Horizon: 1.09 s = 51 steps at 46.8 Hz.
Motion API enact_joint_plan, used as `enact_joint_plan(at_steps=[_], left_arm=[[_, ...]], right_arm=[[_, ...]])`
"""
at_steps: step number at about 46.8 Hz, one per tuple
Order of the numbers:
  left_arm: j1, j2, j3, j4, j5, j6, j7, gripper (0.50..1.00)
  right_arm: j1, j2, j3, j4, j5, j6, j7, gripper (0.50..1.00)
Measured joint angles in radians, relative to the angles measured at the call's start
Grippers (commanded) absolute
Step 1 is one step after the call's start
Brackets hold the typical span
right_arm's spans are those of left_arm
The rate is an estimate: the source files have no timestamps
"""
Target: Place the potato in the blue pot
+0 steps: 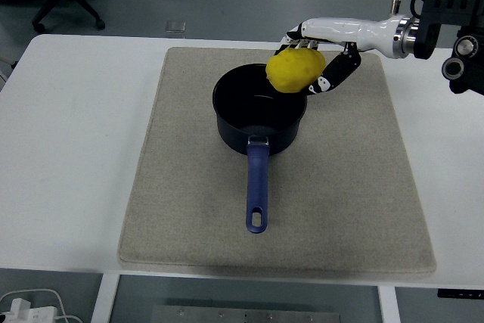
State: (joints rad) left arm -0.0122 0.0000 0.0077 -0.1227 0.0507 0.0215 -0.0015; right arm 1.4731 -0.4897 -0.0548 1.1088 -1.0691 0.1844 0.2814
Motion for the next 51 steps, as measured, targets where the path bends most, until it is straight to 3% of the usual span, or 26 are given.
enact_joint_plan(at_steps=[13, 21, 31, 51], left_arm=[[0.0, 0.0, 0.0, 0.0, 0.0, 0.0, 0.0, 0.996], [0.0, 0.0, 0.0, 0.0, 0.0, 0.0, 0.0, 0.996], [0.0, 0.0, 0.0, 0.0, 0.0, 0.0, 0.0, 0.996], [0.0, 0.0, 0.0, 0.0, 0.0, 0.0, 0.0, 0.996]], right_arm=[[0.007, 0.11, -0.008, -0.068, 0.012, 0.006, -0.011, 0.5], [0.005, 0.181, -0.008, -0.109, 0.051, -0.004, -0.065, 0.5], [-0.012, 0.263, -0.018, -0.186, 0.052, -0.008, -0.073, 0.5], [-0.03, 0.287, -0.102, -0.254, 0.042, -0.01, -0.071, 0.5]])
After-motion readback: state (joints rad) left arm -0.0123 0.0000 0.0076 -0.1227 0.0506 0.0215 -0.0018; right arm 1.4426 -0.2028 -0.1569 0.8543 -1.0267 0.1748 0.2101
